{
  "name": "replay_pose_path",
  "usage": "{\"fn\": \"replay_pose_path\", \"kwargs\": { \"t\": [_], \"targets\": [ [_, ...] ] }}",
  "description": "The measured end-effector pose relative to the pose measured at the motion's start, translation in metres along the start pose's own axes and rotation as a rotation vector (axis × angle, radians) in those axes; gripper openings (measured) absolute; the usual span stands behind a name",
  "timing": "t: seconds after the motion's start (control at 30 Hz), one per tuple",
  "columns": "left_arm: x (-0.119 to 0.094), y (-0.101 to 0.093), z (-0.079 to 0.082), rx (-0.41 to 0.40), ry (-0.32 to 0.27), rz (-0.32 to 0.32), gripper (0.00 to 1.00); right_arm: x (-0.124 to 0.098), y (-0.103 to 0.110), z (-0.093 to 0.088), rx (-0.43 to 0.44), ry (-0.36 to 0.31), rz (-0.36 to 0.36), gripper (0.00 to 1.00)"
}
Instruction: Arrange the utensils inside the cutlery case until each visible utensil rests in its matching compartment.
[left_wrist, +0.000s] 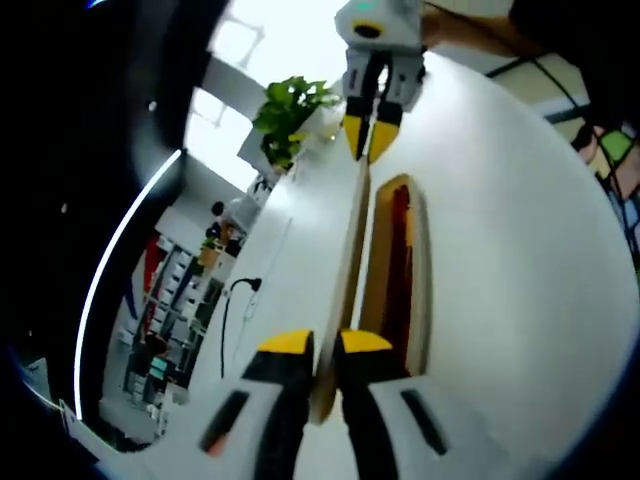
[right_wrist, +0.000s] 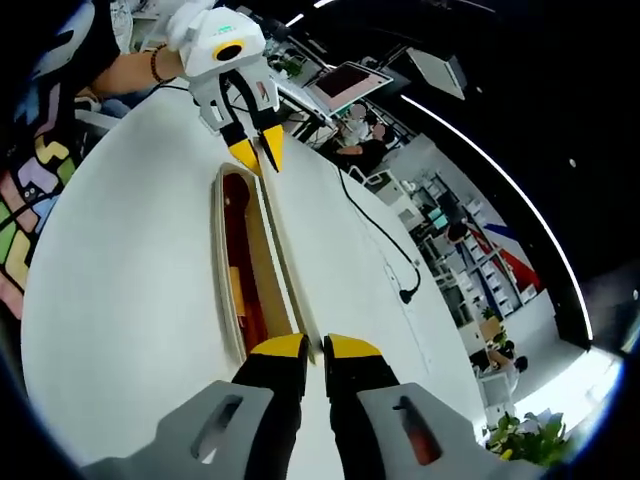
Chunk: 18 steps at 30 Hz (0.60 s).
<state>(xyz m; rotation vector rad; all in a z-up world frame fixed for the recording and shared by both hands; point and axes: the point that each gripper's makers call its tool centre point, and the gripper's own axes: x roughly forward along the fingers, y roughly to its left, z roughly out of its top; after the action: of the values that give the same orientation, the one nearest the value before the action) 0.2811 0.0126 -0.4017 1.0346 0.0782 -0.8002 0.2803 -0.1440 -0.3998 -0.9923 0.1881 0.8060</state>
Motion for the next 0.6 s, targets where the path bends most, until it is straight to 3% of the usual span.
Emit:
{"fn": "replay_pose_path", "kwargs": {
  "t": [0.27,0.37,0.6],
  "targets": [
    [-0.0003,-0.003,-0.0015,-0.012,-0.012,0.015,0.08,-0.0009,0.0014,-0.0003,-0.015,-0.002,-0.012,0.06],
    [0.0014,-0.0001,-0.001,0.004,-0.015,0.031,0.08,0.0,-0.0012,0.0,-0.077,0.016,-0.042,0.05],
    [0.004,-0.0034,-0.0027,-0.008,-0.011,0.02,0.09,0.0011,0.0016,-0.0028,-0.062,0.02,-0.034,0.05]
  ]
}}
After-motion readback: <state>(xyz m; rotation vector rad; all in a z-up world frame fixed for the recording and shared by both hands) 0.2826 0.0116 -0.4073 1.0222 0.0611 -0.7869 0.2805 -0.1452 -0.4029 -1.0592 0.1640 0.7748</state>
